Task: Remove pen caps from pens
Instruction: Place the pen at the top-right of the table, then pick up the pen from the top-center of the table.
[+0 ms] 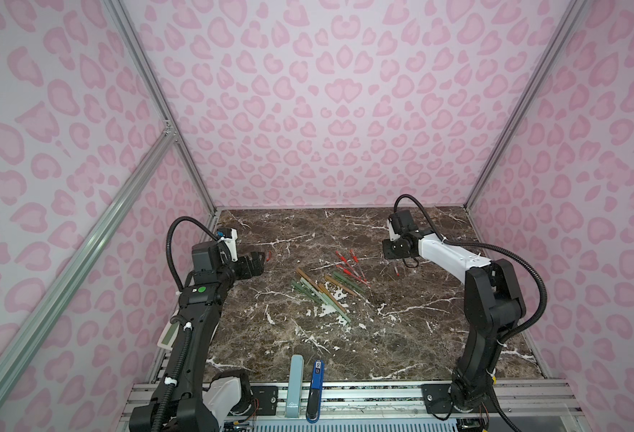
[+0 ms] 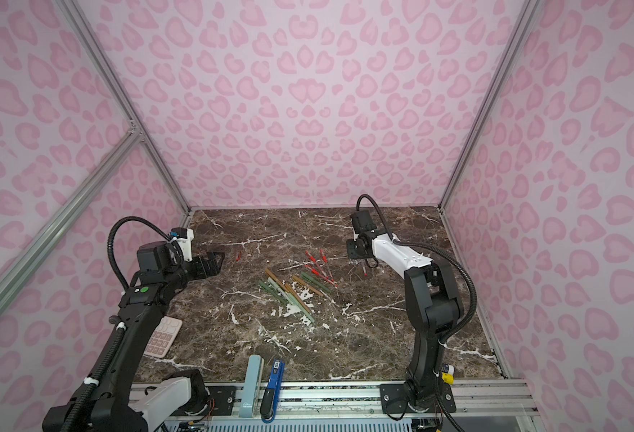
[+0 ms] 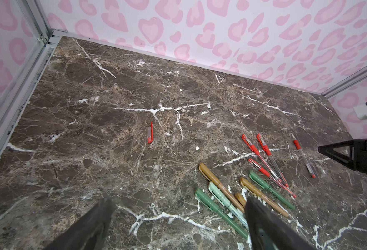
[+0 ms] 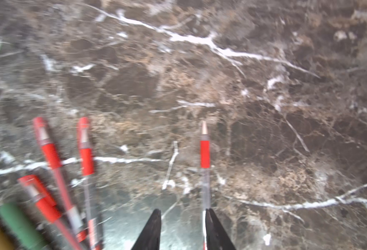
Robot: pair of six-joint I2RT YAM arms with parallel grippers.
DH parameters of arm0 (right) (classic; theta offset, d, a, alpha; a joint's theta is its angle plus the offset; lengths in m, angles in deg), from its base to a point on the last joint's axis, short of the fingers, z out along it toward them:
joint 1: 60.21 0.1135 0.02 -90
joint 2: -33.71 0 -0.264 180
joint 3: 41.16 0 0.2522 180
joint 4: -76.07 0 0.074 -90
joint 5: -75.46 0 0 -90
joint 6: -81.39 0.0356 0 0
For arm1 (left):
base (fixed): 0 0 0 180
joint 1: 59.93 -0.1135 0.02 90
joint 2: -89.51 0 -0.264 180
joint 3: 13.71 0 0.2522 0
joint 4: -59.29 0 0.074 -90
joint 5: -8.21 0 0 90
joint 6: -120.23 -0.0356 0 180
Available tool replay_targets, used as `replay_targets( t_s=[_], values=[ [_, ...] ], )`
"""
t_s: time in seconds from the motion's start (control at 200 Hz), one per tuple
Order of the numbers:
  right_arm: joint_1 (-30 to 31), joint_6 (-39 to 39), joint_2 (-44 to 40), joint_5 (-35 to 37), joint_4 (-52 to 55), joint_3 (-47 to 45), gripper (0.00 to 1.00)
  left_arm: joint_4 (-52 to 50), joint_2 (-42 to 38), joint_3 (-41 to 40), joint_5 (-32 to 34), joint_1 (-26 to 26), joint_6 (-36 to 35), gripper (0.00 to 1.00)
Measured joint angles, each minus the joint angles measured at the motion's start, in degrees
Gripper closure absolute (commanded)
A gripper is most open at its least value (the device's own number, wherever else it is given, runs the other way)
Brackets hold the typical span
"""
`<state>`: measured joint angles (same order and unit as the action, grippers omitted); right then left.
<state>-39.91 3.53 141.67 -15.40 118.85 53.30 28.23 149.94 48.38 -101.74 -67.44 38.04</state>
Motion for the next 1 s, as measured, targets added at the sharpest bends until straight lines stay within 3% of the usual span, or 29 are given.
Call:
replay_targets(
  t_s=[0.38, 1.0],
  values=[
    [9.38, 2.36, 7.10, 0.15, 1.66, 3.74, 0.70, 0.11, 0.63, 0.20, -0.46, -0.09, 0.00, 0.02],
    [10.08, 3.39, 15.45, -1.73, 1.88, 9.29, 0.79, 0.13, 1.29, 0.37, -0.63, -0.37, -0.02, 0.02]
  ],
)
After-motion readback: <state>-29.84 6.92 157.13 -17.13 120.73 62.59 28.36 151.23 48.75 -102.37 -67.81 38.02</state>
